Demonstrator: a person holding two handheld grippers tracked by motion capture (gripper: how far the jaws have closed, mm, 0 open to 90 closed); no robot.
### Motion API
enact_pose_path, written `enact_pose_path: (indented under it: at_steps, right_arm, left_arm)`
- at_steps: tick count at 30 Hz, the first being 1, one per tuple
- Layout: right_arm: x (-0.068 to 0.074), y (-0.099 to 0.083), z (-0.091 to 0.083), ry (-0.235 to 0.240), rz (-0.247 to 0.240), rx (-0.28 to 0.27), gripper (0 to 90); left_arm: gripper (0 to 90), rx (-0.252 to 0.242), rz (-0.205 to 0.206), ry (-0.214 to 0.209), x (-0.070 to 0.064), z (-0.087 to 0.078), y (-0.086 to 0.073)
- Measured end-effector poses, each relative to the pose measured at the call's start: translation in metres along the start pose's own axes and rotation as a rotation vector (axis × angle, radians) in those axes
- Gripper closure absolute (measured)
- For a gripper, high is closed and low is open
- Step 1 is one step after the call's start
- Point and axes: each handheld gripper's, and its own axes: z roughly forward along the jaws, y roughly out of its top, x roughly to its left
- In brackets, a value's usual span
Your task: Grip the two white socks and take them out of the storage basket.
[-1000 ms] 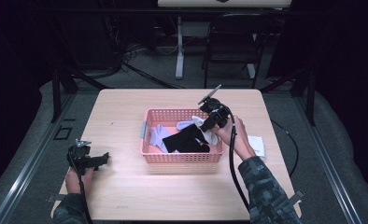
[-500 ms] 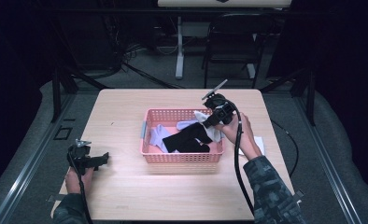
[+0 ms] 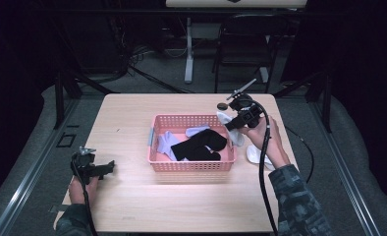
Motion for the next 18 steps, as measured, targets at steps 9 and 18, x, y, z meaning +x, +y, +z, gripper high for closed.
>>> enact_pose_path:
  at_steps: [9, 18]
  right_arm:
    - [-0.016, -0.013, -0.014, -0.029, 0.033, -0.008, 81.6]
    - [-0.032, -0.026, -0.024, -0.044, 0.071, -0.010, 81.6]
  left_arm:
    - [0.5, -0.001, -0.001, 0.001, 0.000, 0.000, 0.000]
    - [0.5, -0.001, -0.001, 0.000, 0.000, 0.000, 0.000]
